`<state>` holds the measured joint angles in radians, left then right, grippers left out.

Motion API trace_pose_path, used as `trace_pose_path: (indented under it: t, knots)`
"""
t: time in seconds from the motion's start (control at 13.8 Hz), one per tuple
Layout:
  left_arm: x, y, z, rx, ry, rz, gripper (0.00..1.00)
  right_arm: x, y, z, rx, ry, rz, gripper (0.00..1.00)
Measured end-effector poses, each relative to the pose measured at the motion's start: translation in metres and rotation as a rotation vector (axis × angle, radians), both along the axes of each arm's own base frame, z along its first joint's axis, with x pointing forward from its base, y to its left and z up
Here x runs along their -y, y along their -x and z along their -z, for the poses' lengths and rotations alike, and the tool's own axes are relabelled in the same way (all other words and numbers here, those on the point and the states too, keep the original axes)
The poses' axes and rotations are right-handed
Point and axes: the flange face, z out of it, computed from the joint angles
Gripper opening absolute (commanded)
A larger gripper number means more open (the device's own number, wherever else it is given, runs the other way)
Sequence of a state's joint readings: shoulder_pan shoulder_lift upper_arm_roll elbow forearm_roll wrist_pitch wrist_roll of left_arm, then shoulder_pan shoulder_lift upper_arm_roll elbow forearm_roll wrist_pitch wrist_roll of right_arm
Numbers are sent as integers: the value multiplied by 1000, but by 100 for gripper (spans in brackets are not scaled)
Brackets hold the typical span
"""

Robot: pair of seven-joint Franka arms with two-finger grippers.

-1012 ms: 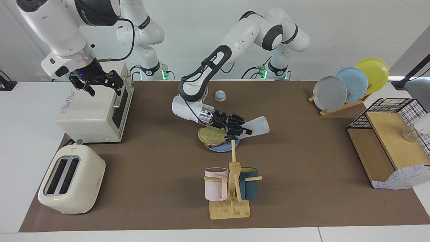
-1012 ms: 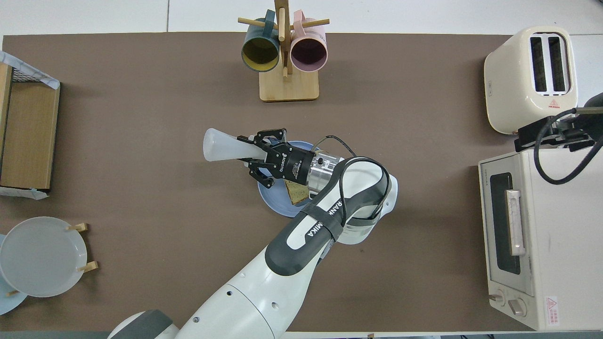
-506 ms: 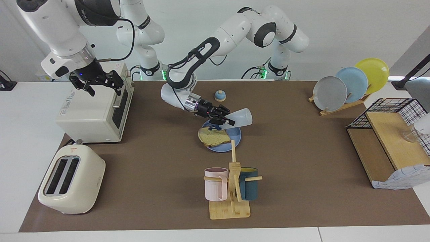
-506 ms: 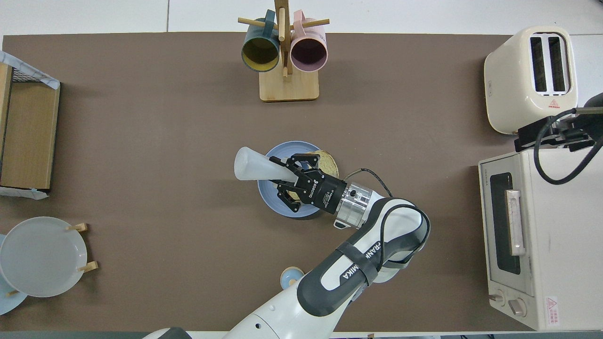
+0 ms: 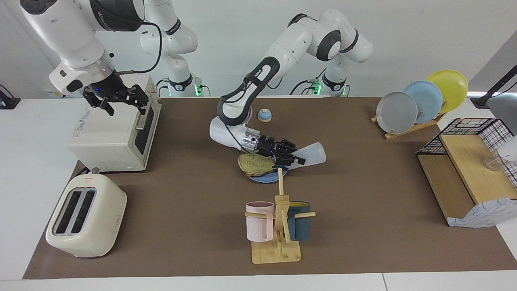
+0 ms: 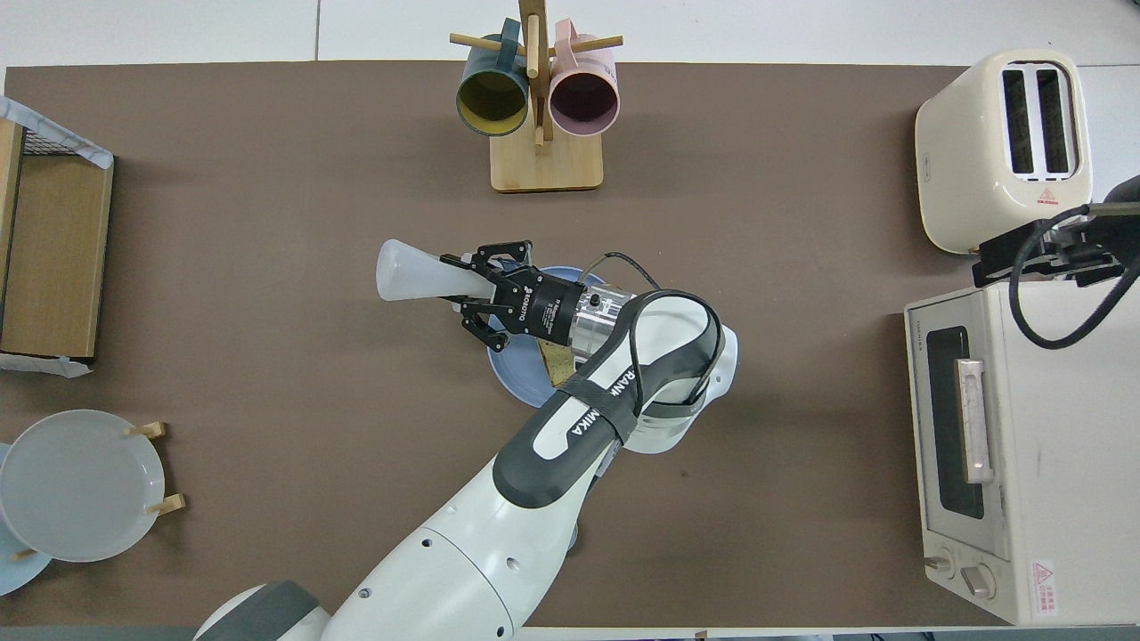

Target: Put bread on plate and add seasoning

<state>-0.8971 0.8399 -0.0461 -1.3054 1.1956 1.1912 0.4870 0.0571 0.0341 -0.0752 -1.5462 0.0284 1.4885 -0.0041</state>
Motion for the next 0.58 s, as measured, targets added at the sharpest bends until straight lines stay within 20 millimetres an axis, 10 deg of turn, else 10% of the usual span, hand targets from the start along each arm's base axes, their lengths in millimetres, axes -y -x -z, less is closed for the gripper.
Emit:
trace_pose_path:
  t: [0.58]
  knots:
    - [50,72,-7,-16,39,19,0,0,1,-2,6,0,0,100]
